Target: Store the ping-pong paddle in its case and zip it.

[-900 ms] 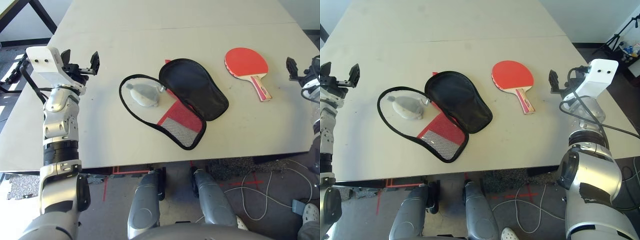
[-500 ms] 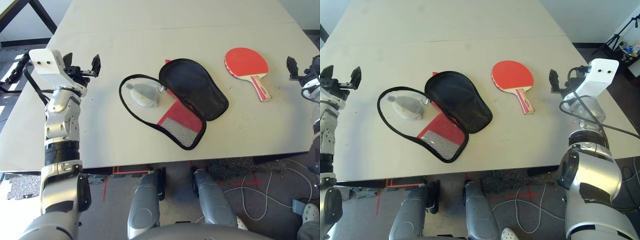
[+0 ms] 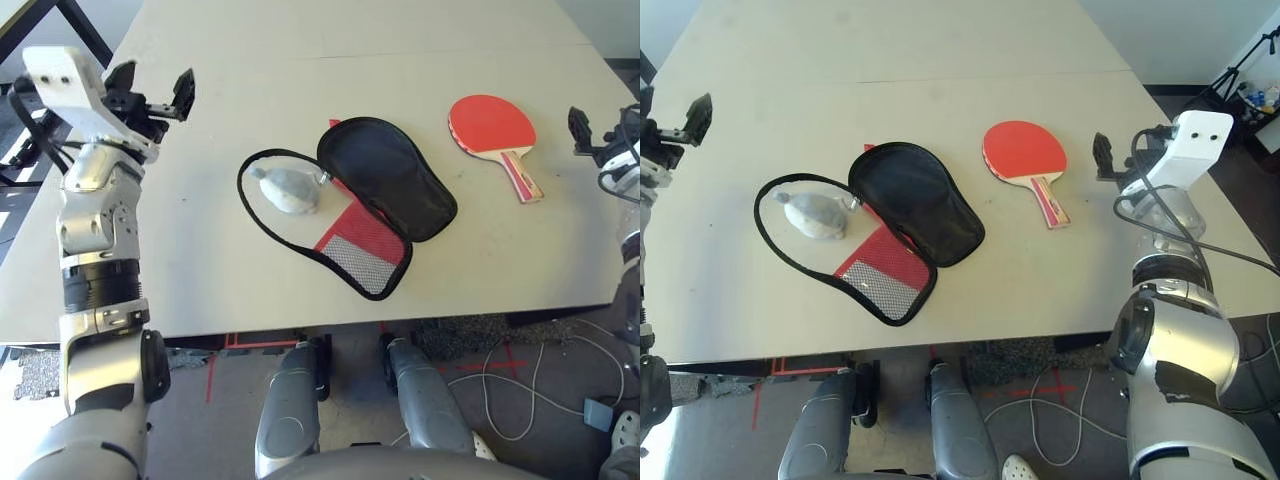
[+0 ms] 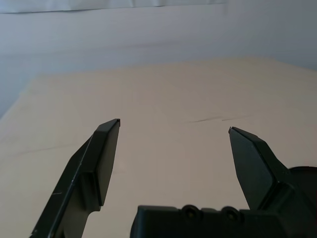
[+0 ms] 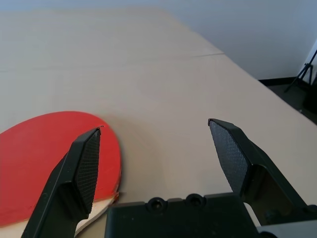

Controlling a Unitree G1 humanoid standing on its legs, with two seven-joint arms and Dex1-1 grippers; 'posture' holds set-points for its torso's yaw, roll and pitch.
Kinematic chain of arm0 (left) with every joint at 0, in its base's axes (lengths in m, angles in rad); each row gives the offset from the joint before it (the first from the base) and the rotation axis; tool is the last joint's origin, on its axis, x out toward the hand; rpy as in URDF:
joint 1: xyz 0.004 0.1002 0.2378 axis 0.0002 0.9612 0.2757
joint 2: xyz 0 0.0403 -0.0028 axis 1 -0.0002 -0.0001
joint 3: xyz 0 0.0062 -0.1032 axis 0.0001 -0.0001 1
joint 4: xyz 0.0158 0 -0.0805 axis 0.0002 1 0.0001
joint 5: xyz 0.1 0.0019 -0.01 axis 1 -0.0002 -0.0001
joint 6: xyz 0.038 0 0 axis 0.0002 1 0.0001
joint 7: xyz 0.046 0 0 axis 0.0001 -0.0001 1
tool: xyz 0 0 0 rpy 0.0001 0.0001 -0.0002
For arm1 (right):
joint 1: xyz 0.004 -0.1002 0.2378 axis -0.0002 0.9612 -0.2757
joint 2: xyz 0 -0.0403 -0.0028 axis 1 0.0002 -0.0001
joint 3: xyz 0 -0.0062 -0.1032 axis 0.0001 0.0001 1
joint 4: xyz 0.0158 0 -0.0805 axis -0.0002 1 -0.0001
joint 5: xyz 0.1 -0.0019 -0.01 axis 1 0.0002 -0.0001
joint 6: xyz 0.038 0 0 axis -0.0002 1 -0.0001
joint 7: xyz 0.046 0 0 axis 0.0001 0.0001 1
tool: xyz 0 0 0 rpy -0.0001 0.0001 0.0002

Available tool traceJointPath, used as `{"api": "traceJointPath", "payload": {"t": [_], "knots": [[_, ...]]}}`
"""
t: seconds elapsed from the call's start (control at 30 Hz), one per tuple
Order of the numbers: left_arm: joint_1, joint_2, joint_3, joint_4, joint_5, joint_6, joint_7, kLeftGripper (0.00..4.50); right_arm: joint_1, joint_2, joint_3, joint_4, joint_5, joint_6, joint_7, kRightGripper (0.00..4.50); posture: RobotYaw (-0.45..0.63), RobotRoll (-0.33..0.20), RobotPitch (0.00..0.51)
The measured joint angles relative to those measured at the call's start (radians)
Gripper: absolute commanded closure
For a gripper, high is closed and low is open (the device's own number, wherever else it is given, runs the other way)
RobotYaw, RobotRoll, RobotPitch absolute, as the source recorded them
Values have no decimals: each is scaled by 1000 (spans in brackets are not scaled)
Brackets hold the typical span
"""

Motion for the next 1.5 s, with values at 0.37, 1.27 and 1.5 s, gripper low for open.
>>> {"api": "traceJointPath", "payload": {"t": [0.37, 1.27, 1.5], "knots": [[4, -16, -225, -244, -94, 240, -216, 0, -22, 30, 24, -48, -1, 137, 94, 31, -48, 0, 226], [35, -116, -328, -252, -23, 233, -277, 0, -268, 56, 339, -341, -122, 1266, 21, 31, -42, 0, 235], [35, -116, -328, -265, -21, 239, -268, 0, -270, 77, 376, -224, -166, 1212, 33, 31, -33, 0, 238]]}}
